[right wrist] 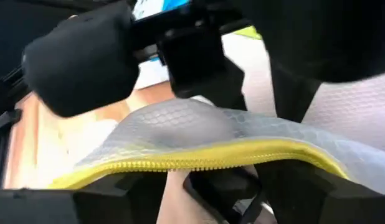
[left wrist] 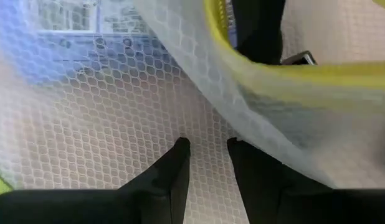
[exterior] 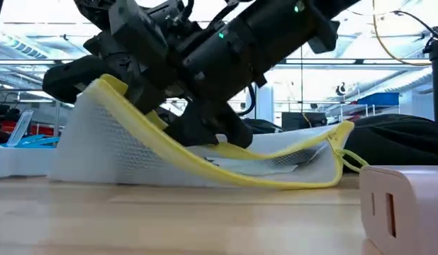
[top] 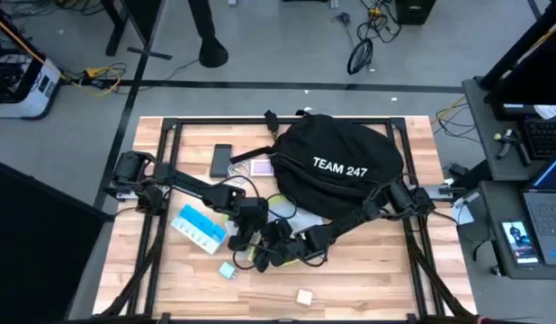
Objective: Unpack backpack
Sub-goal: Remove the black charger adapter from the green zip bag
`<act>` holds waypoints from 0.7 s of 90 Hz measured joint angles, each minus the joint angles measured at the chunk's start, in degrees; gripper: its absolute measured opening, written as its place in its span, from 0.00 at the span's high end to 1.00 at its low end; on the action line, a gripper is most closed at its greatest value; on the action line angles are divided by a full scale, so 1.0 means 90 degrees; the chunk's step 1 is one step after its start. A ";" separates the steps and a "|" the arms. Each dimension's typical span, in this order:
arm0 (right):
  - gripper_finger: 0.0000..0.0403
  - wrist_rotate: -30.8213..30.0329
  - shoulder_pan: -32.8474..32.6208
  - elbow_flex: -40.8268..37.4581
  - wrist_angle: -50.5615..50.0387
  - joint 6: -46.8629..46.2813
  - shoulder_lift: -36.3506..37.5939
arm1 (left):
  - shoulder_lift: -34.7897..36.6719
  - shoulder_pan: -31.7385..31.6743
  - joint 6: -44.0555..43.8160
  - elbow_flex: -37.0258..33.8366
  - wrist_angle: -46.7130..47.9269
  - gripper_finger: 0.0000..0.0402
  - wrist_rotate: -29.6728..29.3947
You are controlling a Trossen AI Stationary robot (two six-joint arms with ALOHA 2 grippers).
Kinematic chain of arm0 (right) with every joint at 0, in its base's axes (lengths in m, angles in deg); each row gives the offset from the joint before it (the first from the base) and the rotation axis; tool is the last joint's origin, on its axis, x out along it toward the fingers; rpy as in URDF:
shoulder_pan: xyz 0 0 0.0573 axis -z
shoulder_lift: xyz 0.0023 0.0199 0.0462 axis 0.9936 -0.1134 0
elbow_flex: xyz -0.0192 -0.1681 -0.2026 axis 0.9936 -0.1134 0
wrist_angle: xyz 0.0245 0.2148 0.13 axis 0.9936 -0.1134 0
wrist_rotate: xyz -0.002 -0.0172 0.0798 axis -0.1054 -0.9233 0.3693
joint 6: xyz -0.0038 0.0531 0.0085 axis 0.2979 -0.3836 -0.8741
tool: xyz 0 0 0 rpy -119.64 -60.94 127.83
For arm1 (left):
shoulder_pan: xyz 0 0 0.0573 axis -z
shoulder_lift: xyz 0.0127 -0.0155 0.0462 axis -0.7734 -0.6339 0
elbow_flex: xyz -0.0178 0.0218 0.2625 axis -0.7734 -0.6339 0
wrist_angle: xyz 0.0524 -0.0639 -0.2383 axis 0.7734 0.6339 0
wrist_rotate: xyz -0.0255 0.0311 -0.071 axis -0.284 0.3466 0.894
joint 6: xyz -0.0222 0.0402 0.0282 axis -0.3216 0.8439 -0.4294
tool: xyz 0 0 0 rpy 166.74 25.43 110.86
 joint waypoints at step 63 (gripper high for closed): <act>0.50 0.1698 -0.0890 -0.0009 -0.3096 -0.1050 0.0619 | 0.0012 -0.0078 0.0202 0.0024 0.0359 0.74 -0.0285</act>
